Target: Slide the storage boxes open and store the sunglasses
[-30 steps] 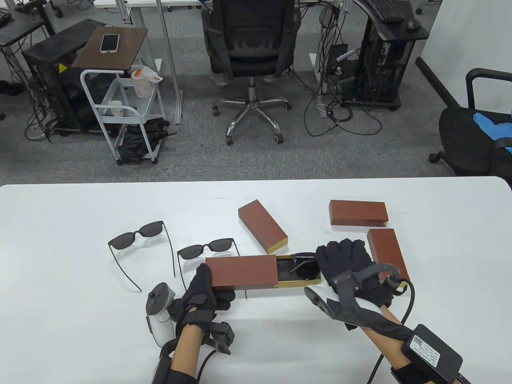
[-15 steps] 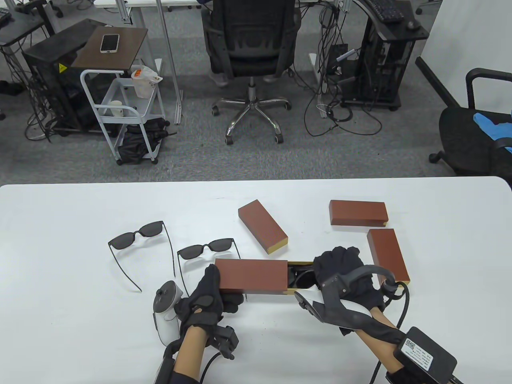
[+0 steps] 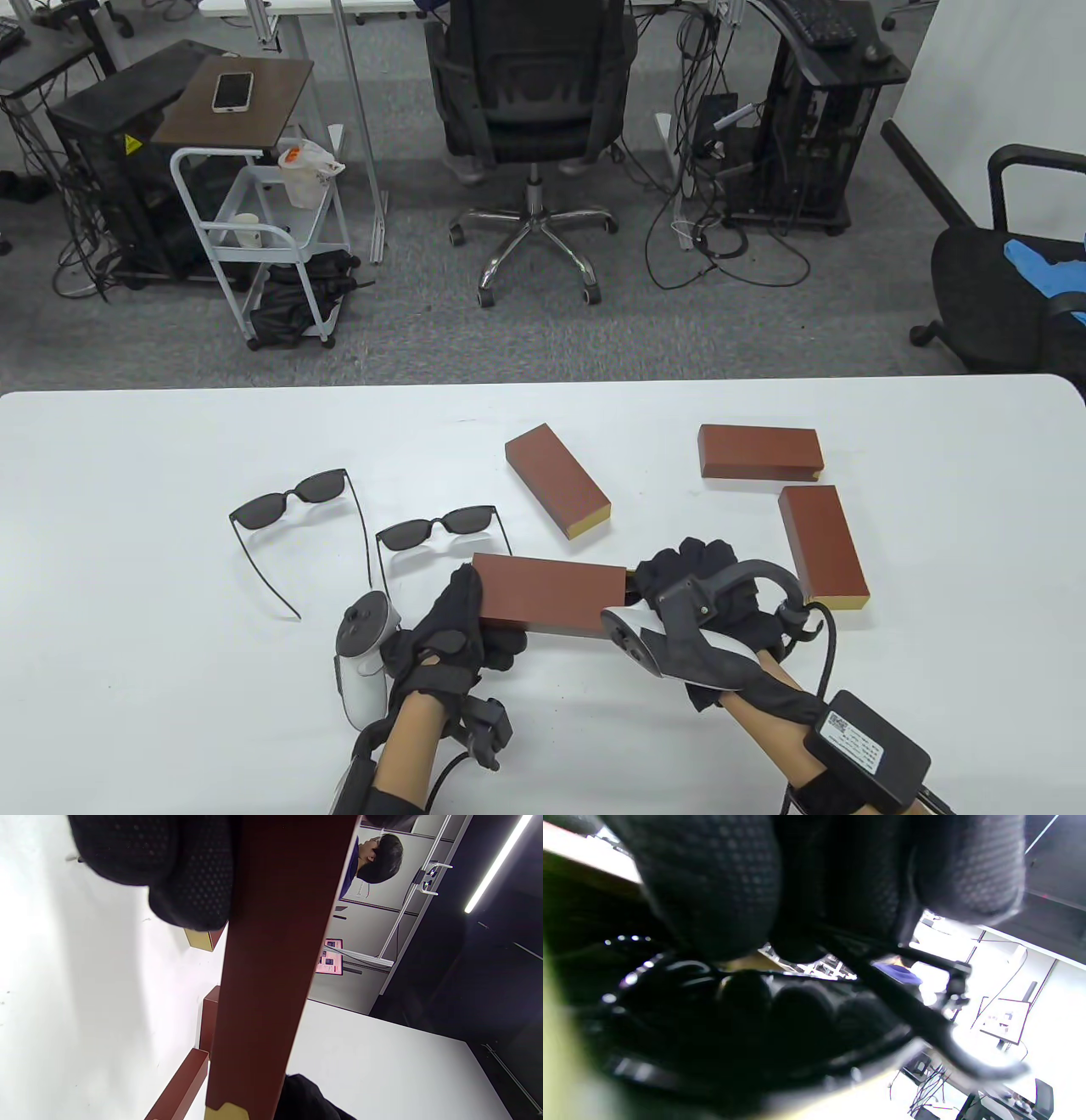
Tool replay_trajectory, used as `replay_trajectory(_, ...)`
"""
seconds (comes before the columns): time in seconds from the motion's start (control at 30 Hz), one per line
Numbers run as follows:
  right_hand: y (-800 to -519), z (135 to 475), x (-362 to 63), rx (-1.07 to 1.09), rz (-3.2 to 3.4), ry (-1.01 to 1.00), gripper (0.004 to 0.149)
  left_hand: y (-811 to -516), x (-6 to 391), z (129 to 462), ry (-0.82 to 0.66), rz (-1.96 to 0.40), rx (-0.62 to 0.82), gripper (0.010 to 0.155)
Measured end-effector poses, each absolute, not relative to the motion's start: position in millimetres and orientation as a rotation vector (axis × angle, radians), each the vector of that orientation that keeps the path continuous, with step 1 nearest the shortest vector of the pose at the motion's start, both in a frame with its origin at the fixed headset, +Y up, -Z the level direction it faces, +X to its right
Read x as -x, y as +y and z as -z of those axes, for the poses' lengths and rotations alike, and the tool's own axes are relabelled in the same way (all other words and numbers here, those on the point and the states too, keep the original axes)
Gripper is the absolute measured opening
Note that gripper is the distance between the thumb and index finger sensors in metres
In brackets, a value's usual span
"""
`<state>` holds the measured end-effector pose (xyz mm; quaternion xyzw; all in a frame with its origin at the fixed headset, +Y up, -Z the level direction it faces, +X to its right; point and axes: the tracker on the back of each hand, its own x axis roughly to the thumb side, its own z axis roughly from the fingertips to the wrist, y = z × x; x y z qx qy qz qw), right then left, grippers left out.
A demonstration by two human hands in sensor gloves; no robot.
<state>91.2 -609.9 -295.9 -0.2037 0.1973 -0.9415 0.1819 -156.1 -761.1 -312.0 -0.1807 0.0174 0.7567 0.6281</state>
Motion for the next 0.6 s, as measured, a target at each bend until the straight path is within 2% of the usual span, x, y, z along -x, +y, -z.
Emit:
replay_trajectory(0.37, -616.4, 304.0, -97.7, 0.571, 2.804, 0.504, 0.038, -762.7, 155.4, 311.5, 0.044, -1.732, 0.424, 0.078)
replay_trajectory(0.47, -615.6, 306.7, -107.4, 0.554, 2.954, 0.433, 0.038, -764.2, 157.1, 311.8, 0.053, -1.719, 0.418, 0.077)
replay_trajectory(0.6, -607.6, 311.4, -128.1, 0.483, 3.153, 0.474, 0.037, -765.8, 159.4, 312.0, 0.060, -1.742, 0.417, 0.078)
